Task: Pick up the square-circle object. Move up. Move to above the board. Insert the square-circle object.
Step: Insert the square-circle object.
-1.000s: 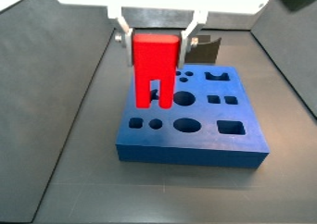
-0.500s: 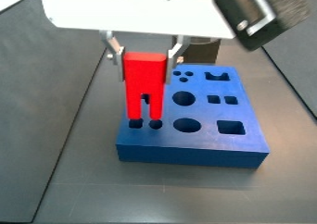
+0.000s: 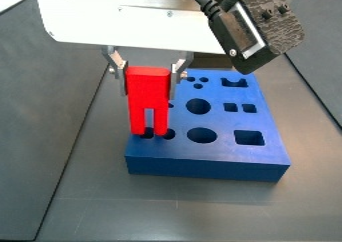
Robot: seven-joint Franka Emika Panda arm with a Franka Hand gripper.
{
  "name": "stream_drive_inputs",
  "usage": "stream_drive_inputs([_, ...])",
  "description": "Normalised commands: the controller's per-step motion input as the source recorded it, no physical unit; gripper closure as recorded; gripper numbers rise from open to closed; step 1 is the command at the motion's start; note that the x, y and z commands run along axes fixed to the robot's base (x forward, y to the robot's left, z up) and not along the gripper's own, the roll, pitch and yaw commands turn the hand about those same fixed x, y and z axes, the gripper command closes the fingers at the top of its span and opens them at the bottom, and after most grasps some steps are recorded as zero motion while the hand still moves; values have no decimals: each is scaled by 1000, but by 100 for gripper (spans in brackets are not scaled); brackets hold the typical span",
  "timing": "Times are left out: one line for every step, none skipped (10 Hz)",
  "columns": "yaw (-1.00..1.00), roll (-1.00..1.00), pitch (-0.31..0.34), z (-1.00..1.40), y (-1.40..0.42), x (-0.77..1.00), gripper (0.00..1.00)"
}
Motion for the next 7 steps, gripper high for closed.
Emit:
stream_drive_inputs([0,0,0,-54,0,166,100])
stream_drive_inputs([0,0,3,-40,0,174,100])
stream_drive_inputs([-9,0,1,-60,0,154,100])
stream_drive_inputs([-14,0,0,-69,0,140,100])
stream_drive_inputs([-9,7,0,-69,0,140,100])
stream_drive_inputs([0,26,0,-91,-31,131,100])
stream_drive_inputs([0,37,9,-91,-49,94,100])
